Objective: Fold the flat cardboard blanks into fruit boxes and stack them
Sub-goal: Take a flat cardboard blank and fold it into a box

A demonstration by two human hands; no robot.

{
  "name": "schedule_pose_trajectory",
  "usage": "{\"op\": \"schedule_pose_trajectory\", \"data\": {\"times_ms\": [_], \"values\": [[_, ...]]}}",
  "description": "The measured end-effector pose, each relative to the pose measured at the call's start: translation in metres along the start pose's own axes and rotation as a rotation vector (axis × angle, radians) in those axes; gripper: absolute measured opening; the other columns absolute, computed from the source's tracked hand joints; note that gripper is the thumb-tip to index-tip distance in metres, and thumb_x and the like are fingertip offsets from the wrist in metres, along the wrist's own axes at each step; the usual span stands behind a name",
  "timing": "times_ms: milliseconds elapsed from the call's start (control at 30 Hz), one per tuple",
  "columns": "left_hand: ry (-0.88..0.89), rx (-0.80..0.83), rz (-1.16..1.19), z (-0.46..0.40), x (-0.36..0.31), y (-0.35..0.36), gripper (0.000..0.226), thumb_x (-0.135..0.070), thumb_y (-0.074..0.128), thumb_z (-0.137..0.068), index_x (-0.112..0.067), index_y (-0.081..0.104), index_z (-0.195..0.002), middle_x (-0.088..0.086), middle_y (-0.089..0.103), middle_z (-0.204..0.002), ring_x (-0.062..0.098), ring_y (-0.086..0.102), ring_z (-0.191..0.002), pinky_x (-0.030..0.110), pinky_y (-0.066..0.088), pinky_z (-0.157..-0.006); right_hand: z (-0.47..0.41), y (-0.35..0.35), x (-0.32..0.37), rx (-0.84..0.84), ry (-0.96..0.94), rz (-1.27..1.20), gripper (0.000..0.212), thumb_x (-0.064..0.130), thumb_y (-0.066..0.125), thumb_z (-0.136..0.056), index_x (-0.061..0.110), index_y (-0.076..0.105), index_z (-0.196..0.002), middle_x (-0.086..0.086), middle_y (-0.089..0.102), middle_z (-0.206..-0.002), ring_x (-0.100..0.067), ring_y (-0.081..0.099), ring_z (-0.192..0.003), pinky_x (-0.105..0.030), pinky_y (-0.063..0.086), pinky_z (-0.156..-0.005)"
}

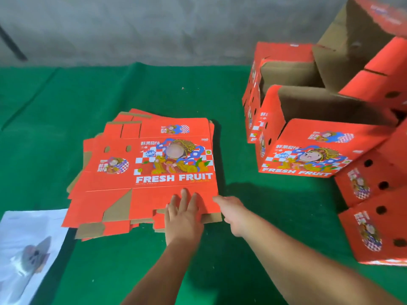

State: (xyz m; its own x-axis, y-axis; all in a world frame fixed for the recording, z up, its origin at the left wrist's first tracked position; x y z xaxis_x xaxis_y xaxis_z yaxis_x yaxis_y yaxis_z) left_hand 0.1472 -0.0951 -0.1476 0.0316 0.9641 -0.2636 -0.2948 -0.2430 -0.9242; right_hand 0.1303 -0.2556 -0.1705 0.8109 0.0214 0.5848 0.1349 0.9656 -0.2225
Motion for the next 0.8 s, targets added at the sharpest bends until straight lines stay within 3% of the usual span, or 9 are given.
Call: {"op": "schedule_pose_trajectory", "data": {"times_ms": [67, 133, 267, 333, 500, 600, 700, 767, 800], "values": [[0.011, -0.037, 0.033, 0.004, -0.008, -0.003, 0.063, -0.034, 0.045, -0.1, -0.045, 0.019, -0.155, -0.011, 0.004, -0.171, 0.029, 0.009, -0.153, 0.047, 0.016, -0.123, 0.0, -0.014, -0.003, -0.118, 0.044, 0.058, 0.046, 0.049, 0.061, -0.096, 0.02, 0.062, -0.131, -0.01, 0.048, -0.135, -0.031, 0.053, -0.104, -0.042, 0.046, -0.087], [0.017, -0.042, 0.032, 0.008, -0.013, -0.003, 0.072, -0.044, 0.05, -0.095, -0.044, 0.014, -0.158, -0.015, 0.007, -0.169, 0.028, 0.014, -0.146, 0.049, 0.021, -0.119, 0.005, -0.023, 0.004, -0.202, -0.019, 0.077, 0.034, 0.044, 0.057, -0.1, 0.019, 0.063, -0.123, -0.011, 0.046, -0.129, -0.031, 0.054, -0.098, -0.041, 0.045, -0.081], [0.152, -0.137, -0.013, 0.019, -0.03, -0.013, 0.087, -0.044, 0.059, -0.087, -0.038, 0.014, -0.161, -0.012, 0.026, -0.161, 0.028, 0.034, -0.13, 0.046, 0.035, -0.109, 0.02, -0.046, 0.013, -0.19, -0.192, -0.215, 0.011, 0.022, 0.052, -0.104, 0.012, 0.056, -0.102, -0.015, 0.064, -0.108, -0.029, 0.067, -0.088, -0.041, 0.061, -0.072], [0.184, -0.195, -0.008, 0.024, -0.036, -0.023, 0.09, -0.043, 0.06, -0.083, -0.032, 0.017, -0.162, -0.007, 0.036, -0.151, 0.028, 0.039, -0.122, 0.044, 0.039, -0.104, 0.033, -0.068, 0.015, -0.18, -0.261, -0.269, 0.005, 0.02, 0.051, -0.106, 0.018, 0.052, -0.102, -0.01, 0.065, -0.105, -0.024, 0.068, -0.086, -0.03, 0.06, -0.06], [-0.037, -0.148, 0.038, 0.028, -0.014, -0.03, 0.1, -0.063, 0.054, -0.085, -0.036, -0.004, -0.161, 0.005, 0.011, -0.164, 0.036, 0.018, -0.146, 0.05, 0.019, -0.122, 0.064, -0.135, 0.034, -0.257, -0.437, -0.218, 0.008, 0.019, 0.053, -0.106, 0.022, 0.059, -0.11, -0.001, 0.07, -0.1, -0.016, 0.069, -0.08, -0.023, 0.052, -0.052], [-0.076, -0.123, 0.158, 0.035, -0.015, -0.036, 0.099, -0.09, 0.031, -0.082, -0.042, -0.005, -0.161, 0.001, -0.003, -0.172, 0.034, -0.001, -0.157, 0.052, 0.005, -0.125, 0.088, -0.165, 0.048, -0.273, -0.539, -0.174, 0.011, 0.019, 0.055, -0.105, 0.029, 0.061, -0.105, 0.005, 0.072, -0.097, -0.013, 0.071, -0.071, -0.02, 0.051, -0.049], [0.019, -0.057, 0.276, 0.038, -0.04, -0.04, 0.095, -0.088, 0.025, -0.085, -0.037, 0.014, -0.163, 0.001, 0.008, -0.172, 0.036, 0.006, -0.157, 0.05, 0.009, -0.126, 0.11, -0.183, 0.053, -0.309, -0.62, -0.166, 0.02, 0.02, 0.055, -0.106, 0.033, 0.059, -0.092, 0.009, 0.07, -0.092, -0.006, 0.069, -0.056, -0.018, 0.051, -0.048], [0.106, -0.088, 0.337, 0.042, -0.056, -0.052, 0.072, -0.07, 0.039, -0.096, -0.03, 0.039, -0.157, 0.006, 0.039, -0.162, 0.038, 0.035, -0.147, 0.046, 0.032, -0.119, 0.123, -0.193, 0.054, -0.34, -0.648, -0.199, 0.015, 0.022, 0.056, -0.105, 0.029, 0.064, -0.094, 0.006, 0.07, -0.086, -0.004, 0.065, -0.052, -0.018, 0.051, -0.049], [0.133, -0.121, 0.391, 0.045, -0.061, -0.059, 0.057, -0.06, 0.046, -0.1, -0.031, 0.052, -0.149, 0.007, 0.056, -0.148, 0.037, 0.051, -0.134, 0.043, 0.045, -0.105, 0.128, -0.196, 0.054, -0.338, -0.651, -0.226, 0.013, 0.025, 0.057, -0.104, 0.023, 0.067, -0.098, 0.001, 0.072, -0.085, -0.004, 0.064, -0.053, -0.019, 0.051, -0.051]]}}
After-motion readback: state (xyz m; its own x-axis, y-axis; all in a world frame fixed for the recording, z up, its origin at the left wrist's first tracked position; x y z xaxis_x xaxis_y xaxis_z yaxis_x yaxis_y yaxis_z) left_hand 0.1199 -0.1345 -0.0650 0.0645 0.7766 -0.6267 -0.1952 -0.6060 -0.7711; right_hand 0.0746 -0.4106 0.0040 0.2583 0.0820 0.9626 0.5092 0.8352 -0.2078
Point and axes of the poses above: each hand's wrist, its own z-axis away from the middle knuckle, its own y-axis out of the palm, x = y × z, the point moved 9 cm from there along -z, towards the middle knuckle
